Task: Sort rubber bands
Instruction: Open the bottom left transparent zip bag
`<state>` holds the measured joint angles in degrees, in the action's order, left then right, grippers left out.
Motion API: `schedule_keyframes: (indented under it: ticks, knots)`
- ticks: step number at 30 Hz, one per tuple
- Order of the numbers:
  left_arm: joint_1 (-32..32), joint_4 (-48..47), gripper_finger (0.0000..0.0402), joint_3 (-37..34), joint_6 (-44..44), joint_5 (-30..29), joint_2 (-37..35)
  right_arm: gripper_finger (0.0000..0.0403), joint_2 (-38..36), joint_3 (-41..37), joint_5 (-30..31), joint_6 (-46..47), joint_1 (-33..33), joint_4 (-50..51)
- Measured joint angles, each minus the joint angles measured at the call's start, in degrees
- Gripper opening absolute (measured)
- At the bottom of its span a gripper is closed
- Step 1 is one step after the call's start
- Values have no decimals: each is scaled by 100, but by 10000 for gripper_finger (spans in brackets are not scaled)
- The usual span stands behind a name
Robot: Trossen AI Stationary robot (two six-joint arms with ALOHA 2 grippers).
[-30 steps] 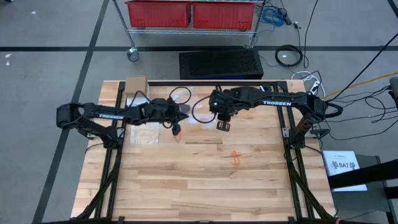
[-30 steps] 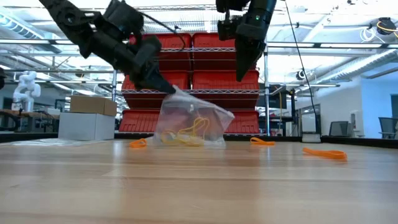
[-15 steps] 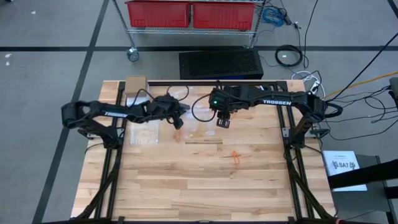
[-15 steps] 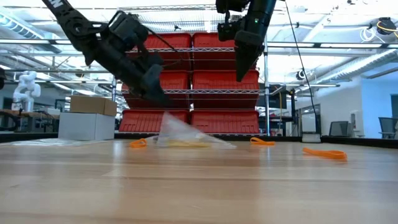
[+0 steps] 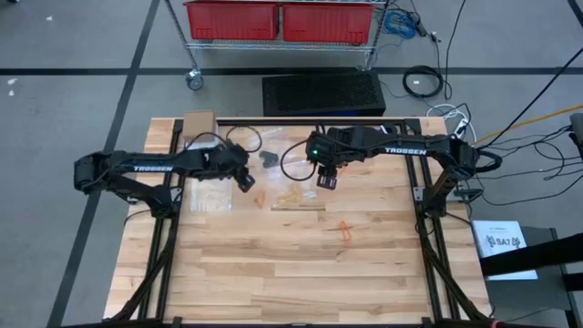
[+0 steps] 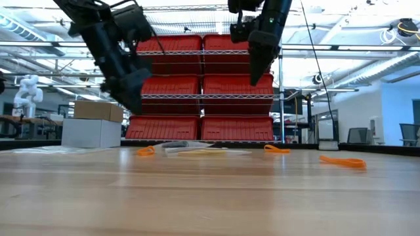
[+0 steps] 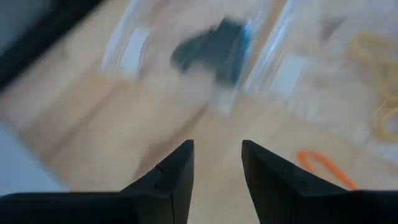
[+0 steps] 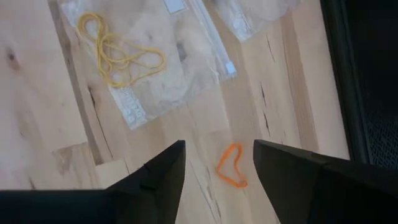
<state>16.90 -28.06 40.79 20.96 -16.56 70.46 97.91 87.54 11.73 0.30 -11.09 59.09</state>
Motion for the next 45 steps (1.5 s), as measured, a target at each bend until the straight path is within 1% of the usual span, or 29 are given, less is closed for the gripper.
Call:
schedule_keyframes:
  ticks: [2, 7, 9, 11, 16, 20, 27, 32, 38, 41, 43, 45]
  knots:
    - [-51, -371, 141, 3, 523, -38, 0, 183, 0, 0, 0, 7, 37, -23]
    - [-183, -1381, 141, 3, 1616, -459, 2, 183, 0, 2, -3, 13, 162, -43]
    - [-265, -1755, 141, 3, 1954, -444, 2, 183, -2, 2, -2, 13, 219, -60]
    - [-370, -1926, 141, 3, 2175, -302, 2, 183, -2, 2, -3, 13, 267, -61]
    - [-714, -1900, 141, 3, 2643, -190, 57, 183, -2, 2, -2, 13, 343, -65]
    - [-953, -1983, 141, 3, 2942, -133, 347, 183, -2, 2, 0, 13, 398, -65]
    - [-1259, -1772, 141, 3, 2982, -26, 1103, 183, -2, 2, 0, 13, 508, -93]
    - [-1336, -1329, 141, 4, 2978, 13, 1538, 183, -2, 2, 0, 13, 586, -168]
    - [-1371, -1317, 138, 52, 2934, 35, 2096, 183, -5, 2, 8, 13, 680, -219]
    - [-1480, -1285, 115, 53, 2754, -38, 2188, 183, -5, 2, 15, 13, 715, -219]
    - [-1588, -1236, 83, 41, 2647, -77, 2180, 183, -5, 2, 16, 13, 754, -218]
    - [-1692, -1203, 39, 10, 2615, -95, 2105, 183, -5, 2, 17, 7, 754, -227]
